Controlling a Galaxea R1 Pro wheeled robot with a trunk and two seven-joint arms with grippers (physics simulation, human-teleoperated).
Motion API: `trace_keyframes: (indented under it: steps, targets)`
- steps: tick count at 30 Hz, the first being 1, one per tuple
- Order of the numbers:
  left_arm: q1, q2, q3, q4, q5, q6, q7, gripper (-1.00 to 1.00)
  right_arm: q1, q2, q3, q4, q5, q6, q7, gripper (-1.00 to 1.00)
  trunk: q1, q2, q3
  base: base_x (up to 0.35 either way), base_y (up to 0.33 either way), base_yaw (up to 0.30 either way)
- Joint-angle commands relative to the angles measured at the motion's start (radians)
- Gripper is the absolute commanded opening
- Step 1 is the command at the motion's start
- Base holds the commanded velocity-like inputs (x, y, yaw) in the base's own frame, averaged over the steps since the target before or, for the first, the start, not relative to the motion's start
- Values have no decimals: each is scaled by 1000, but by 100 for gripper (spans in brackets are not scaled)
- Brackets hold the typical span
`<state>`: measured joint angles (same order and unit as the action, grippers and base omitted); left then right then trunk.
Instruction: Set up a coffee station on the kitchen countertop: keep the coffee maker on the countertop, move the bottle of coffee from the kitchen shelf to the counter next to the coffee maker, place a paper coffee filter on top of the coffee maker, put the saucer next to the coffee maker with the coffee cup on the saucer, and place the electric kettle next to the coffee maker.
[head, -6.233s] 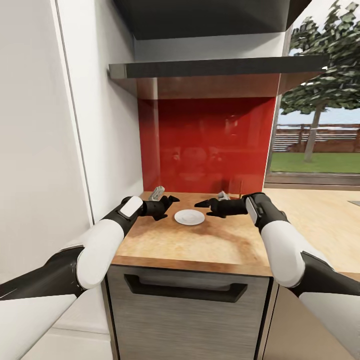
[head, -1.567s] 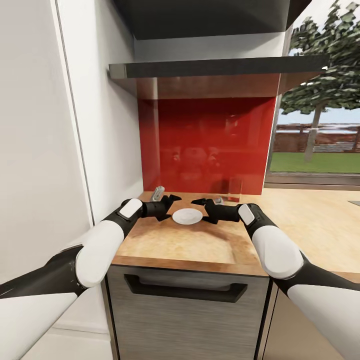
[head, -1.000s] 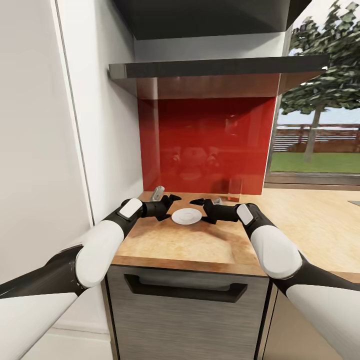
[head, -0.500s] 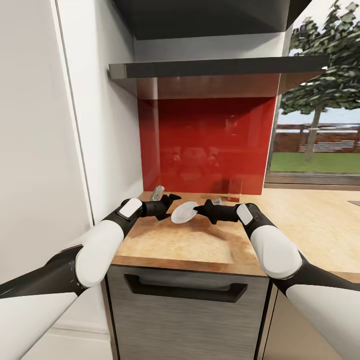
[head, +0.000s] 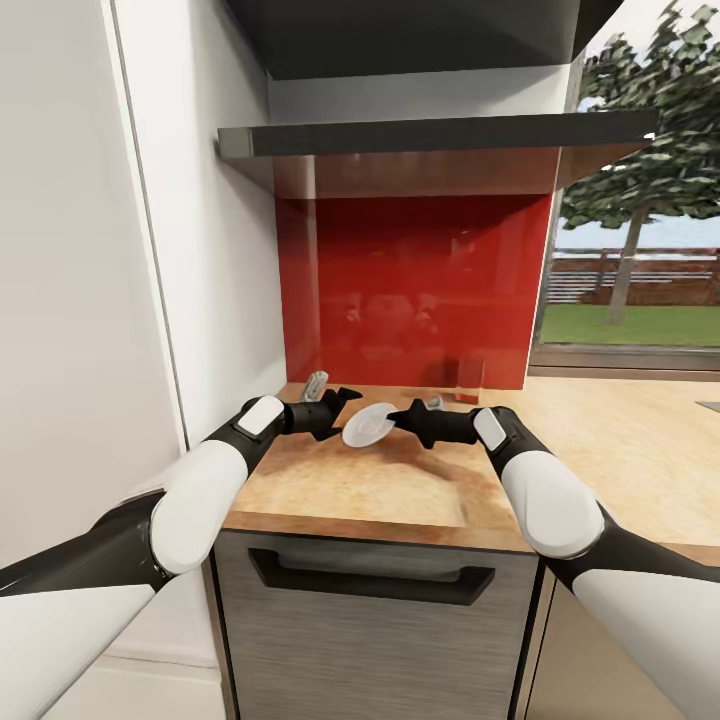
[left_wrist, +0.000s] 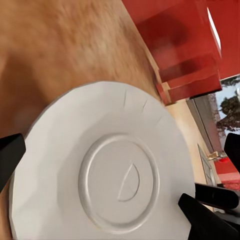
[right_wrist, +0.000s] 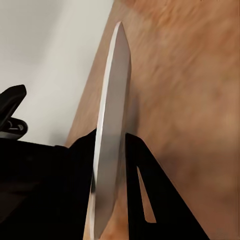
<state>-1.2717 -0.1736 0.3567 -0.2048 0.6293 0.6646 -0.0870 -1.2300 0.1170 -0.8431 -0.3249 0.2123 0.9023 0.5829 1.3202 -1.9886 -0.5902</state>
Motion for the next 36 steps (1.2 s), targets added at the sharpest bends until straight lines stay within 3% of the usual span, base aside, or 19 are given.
trace_keyframes:
  steps: [1,17,33,36]
  targets:
    - [0,-1,2,1,-11,4,0,100,-1,0,-7,-3,-1,9,5,-100,0,0,-1,0,0,0]
    - [0,-1,2,1,-11,5,0,100,-11,-19,-8,-12,-1,14,5,-100,0,0,-1,0,0,0]
    - [0,-1,2,1,-11,6,0,100,-18,-79,-8,-59,-2,22,7,-100,0,0,-1,0,0,0]
    - [0,-1,2,1,-11,6,0,100,-18,-92,-8,-67,-22,24,9,-100,0,0,-1,0,0,0]
